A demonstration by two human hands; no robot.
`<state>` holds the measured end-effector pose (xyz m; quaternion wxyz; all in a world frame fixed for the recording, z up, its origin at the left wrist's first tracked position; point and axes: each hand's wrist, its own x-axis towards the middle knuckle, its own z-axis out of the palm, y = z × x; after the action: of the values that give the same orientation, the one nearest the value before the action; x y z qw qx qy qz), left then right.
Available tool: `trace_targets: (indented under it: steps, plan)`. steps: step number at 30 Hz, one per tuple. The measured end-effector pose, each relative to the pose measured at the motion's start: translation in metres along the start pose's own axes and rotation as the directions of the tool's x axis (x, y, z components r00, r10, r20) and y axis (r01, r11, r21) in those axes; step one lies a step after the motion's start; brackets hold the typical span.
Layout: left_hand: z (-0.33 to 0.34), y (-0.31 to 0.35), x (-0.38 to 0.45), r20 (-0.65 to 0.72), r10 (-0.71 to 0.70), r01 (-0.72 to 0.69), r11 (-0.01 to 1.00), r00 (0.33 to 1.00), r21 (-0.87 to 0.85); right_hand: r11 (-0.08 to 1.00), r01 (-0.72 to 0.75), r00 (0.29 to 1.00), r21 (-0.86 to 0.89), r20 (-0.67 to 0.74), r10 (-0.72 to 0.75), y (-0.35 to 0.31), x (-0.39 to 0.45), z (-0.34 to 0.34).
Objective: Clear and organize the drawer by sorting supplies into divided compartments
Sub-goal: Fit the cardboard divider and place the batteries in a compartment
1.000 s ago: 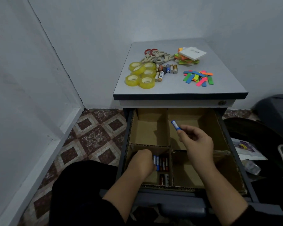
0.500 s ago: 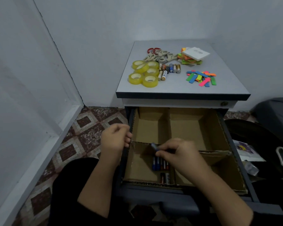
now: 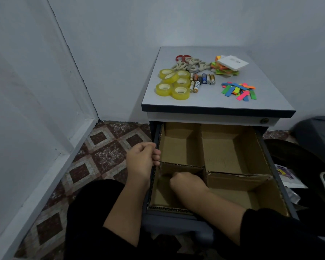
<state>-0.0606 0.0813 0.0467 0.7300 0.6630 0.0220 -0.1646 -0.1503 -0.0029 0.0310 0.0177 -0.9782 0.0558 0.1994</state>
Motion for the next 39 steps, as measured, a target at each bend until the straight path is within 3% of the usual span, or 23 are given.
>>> trace_targets:
  steps: [11, 21, 25, 28, 31, 33, 36, 39]
  plan:
    - [0.001, 0.0, -0.002, 0.02, 0.014, -0.014, 1.0, 1.0, -0.001, 0.993, -0.082, 0.997, 0.085, -0.002, 0.083, 0.004, 0.003, 0.005]
    - [0.001, -0.003, -0.002, 0.016, 0.01, -0.011, 0.998, 1.0, 0.055, 0.996, -0.051, 0.998, 0.079, -0.039, 0.054, 0.007, -0.001, 0.007]
    - [0.006, -0.006, -0.003, 0.047, 0.07, -0.076, 0.985, 0.996, 0.153, 0.978, 0.018, 0.968, 0.208, -0.25, 0.035, 0.021, -0.01, -0.004]
    - [0.015, -0.003, -0.006, 0.127, 0.16, -0.189, 0.946, 0.979, 0.265, 0.941, 0.072, 0.845, 0.332, -0.521, 0.12, 0.041, -0.019, -0.02]
    - [0.03, 0.012, -0.007, 0.253, 0.301, -0.381, 0.845, 0.919, 0.377, 0.945, 0.046, 0.59, 0.324, -0.772, 0.236, 0.073, -0.013, -0.04]
    - [0.044, 0.028, -0.004, 0.325, 0.427, -0.536, 0.707, 0.844, 0.462, 0.937, 0.024, 0.483, 0.35, -0.824, 0.296, 0.095, -0.003, -0.056]
    - [0.072, 0.05, 0.011, 0.358, 0.627, -0.693, 0.436, 0.692, 0.574, 0.918, 0.008, 0.449, 0.397, -0.822, 0.352, 0.117, 0.015, -0.086]
    - [0.1, 0.071, 0.038, 0.377, 0.729, -0.701, 0.194, 0.571, 0.686, 0.892, -0.015, 0.522, 0.452, -0.758, 0.392, 0.126, 0.035, -0.111]
